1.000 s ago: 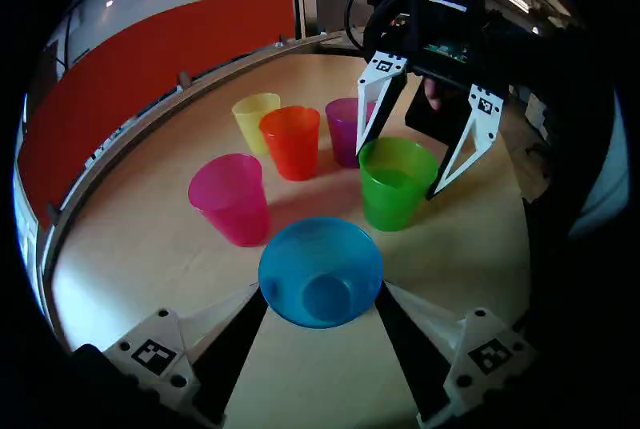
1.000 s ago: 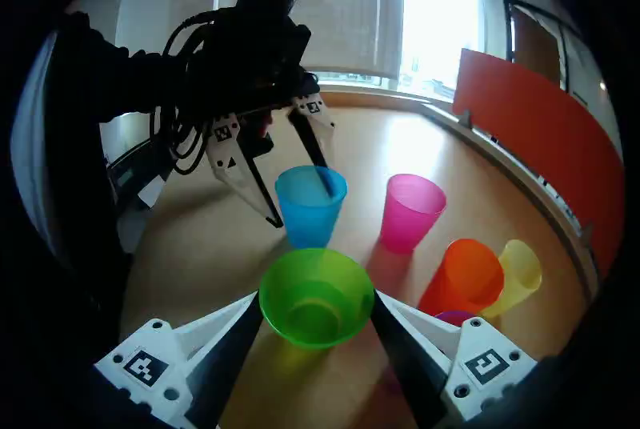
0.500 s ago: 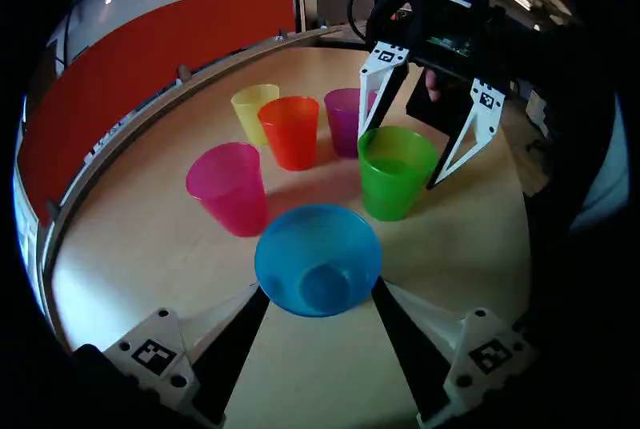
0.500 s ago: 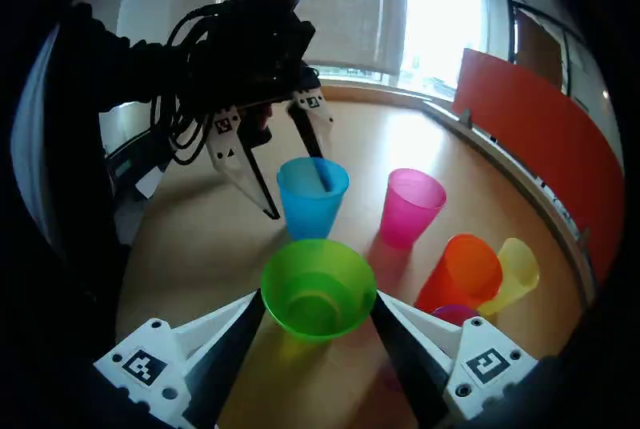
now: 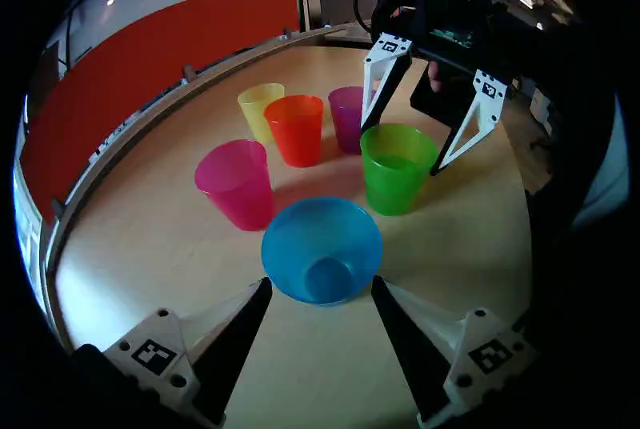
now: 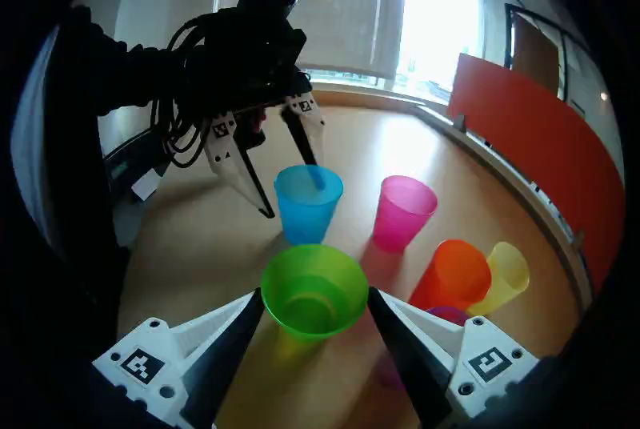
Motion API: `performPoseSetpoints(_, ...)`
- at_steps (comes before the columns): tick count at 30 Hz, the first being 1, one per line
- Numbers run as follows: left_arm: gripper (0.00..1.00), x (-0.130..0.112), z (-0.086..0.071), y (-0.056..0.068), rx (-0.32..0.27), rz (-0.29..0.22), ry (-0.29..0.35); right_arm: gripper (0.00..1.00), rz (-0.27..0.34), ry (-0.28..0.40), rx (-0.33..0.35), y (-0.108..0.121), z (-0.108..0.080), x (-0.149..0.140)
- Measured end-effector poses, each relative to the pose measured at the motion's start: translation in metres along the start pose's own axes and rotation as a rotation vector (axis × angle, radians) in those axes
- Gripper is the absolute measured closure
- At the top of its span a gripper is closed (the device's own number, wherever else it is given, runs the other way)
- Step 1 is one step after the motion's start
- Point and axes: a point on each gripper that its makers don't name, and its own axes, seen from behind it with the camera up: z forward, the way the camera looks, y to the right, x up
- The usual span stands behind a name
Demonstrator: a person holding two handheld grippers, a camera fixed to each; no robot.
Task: Pour water
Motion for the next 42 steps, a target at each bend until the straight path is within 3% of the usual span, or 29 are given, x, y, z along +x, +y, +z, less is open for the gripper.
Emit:
performPoseSetpoints(20,0.07,-0.009,-0.018,-0.009,0.055,-0.04,0.009,0.0,0.0,0.036,-0.023,0.0,-0.019,0.013)
performPoseSetpoints(42,0.07,-0.012,-0.043,-0.011,0.093,-0.041,-0.004,0.0,-0.003,0.049,-0.063,-0.003,-0.049,0.012)
